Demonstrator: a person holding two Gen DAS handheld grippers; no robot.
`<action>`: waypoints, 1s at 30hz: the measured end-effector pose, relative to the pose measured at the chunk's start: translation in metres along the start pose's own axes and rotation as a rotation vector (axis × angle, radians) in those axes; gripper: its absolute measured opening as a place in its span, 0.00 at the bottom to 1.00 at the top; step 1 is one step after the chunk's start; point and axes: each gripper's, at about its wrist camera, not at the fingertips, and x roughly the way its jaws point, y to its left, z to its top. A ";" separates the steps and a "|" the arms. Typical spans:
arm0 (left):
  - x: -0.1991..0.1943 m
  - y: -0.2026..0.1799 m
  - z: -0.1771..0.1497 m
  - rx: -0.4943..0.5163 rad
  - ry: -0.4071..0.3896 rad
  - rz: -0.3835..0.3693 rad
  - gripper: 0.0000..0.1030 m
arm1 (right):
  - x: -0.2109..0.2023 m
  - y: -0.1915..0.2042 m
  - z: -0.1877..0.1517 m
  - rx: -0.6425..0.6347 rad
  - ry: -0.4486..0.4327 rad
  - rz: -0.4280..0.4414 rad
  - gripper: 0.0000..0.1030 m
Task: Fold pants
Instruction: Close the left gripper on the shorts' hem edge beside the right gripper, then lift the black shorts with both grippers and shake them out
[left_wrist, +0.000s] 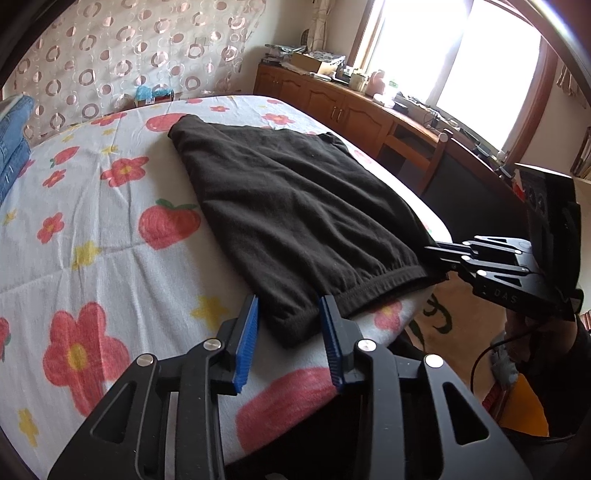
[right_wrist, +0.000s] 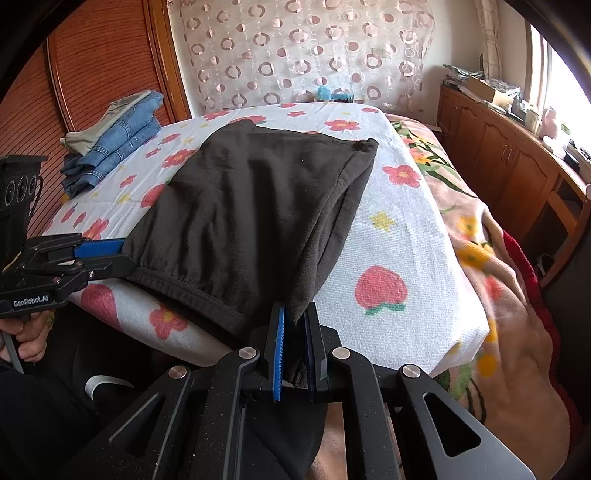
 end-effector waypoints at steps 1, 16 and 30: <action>0.000 -0.001 0.000 0.001 -0.001 0.002 0.33 | 0.000 -0.001 0.000 0.005 0.000 0.002 0.08; -0.029 -0.013 0.020 0.080 -0.102 0.018 0.10 | -0.014 0.003 0.011 -0.011 -0.072 0.021 0.06; -0.148 0.004 0.116 0.097 -0.391 0.061 0.09 | -0.109 0.036 0.117 -0.107 -0.382 0.088 0.05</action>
